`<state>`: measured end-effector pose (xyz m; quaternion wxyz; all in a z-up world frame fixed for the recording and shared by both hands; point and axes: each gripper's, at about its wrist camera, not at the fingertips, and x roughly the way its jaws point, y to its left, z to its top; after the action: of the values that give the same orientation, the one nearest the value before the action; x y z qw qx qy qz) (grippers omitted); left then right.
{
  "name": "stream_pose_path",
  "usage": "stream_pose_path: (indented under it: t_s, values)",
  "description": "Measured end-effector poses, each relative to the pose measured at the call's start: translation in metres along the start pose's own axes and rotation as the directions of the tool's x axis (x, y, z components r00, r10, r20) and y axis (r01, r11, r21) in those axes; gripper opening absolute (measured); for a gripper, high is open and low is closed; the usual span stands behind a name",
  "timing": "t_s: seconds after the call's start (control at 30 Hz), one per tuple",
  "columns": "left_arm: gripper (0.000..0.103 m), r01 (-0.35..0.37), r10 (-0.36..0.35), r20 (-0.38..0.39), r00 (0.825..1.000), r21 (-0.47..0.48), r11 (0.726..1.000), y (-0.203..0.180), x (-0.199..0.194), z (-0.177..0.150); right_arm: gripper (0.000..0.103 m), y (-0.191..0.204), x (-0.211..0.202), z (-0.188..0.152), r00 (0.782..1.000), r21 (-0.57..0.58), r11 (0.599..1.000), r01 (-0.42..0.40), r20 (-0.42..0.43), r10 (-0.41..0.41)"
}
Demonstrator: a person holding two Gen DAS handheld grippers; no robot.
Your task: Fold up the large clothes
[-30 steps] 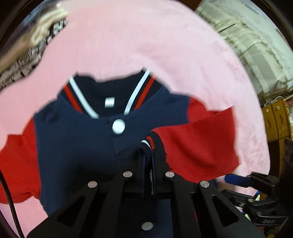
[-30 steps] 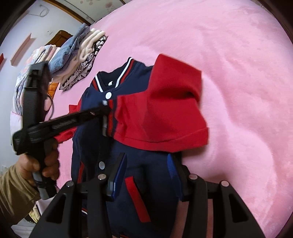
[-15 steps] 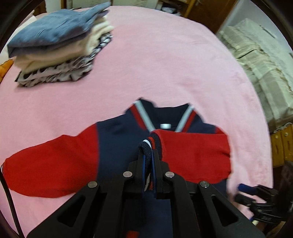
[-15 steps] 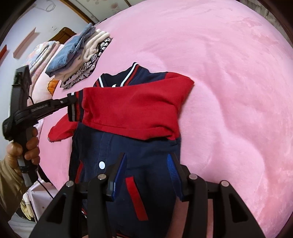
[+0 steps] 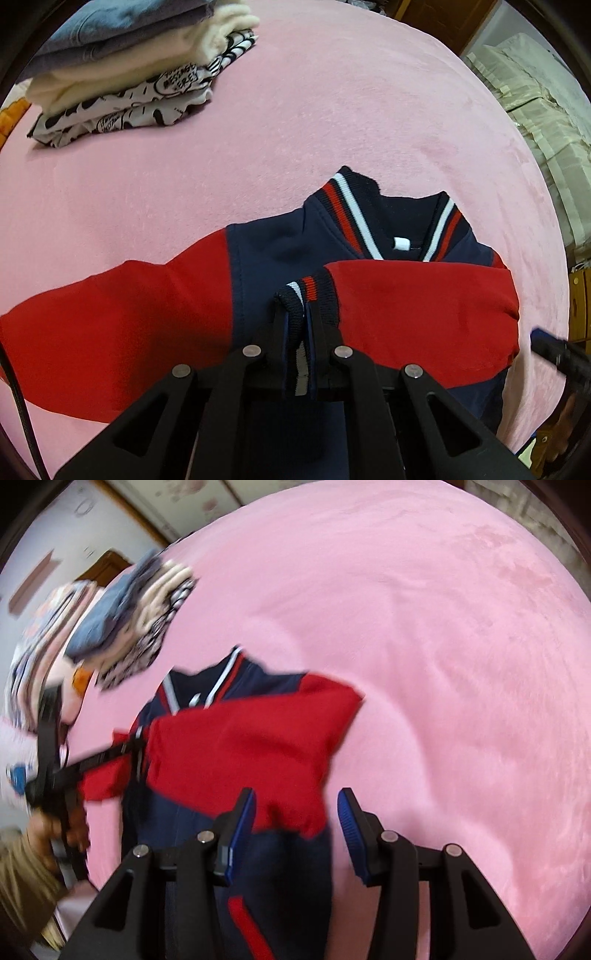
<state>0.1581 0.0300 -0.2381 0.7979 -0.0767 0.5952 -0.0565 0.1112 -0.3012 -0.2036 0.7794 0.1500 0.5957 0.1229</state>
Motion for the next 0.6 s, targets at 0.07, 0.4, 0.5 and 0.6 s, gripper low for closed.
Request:
stream_pose_path:
  t_s: [0.07, 0.4, 0.5, 0.6]
  values:
    - [0.005, 0.006, -0.006, 0.001, 1.0, 0.001, 1.0, 0.002, 0.002, 0.001, 0.046, -0.009, 0.009, 0.014, 1.0, 0.041, 0.999, -0.002, -0.011, 0.003]
    - [0.018, 0.007, -0.008, -0.014, 1.0, -0.029, 1.0, 0.003, -0.012, -0.007, 0.046, -0.036, 0.03, 0.05, 0.999, 0.101, 0.995, -0.005, -0.033, 0.008]
    - [0.024, 0.003, -0.004, -0.018, 1.0, -0.043, 0.999, -0.003, -0.025, -0.016, 0.046, -0.035, 0.03, 0.051, 0.999, 0.08, 0.997, -0.004, -0.042, 0.008]
    - [0.024, 0.027, -0.028, -0.021, 0.999, -0.069, 0.997, -0.015, -0.037, -0.026, 0.046, -0.033, 0.03, 0.049, 0.998, 0.059, 0.998, -0.007, -0.055, 0.01]
